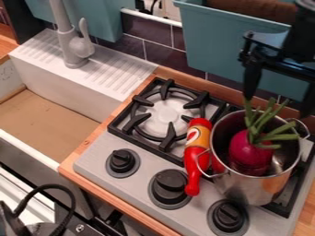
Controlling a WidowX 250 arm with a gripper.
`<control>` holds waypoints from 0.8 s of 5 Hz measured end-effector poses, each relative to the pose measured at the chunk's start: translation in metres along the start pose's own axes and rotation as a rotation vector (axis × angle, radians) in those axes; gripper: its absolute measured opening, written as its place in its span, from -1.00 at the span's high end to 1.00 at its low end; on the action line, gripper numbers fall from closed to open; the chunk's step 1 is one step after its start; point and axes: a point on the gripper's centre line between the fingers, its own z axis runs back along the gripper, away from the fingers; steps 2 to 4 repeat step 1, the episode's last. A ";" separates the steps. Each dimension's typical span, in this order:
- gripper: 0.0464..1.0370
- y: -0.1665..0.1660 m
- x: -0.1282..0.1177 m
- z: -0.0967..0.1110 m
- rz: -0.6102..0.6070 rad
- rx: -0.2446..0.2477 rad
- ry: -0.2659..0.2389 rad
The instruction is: Move the silver pot to the right burner
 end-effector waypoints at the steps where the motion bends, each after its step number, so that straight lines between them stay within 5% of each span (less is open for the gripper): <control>1: -0.92 0.028 0.009 -0.001 0.019 -0.050 -0.062; 4: -0.92 0.028 0.009 -0.001 0.019 -0.050 -0.062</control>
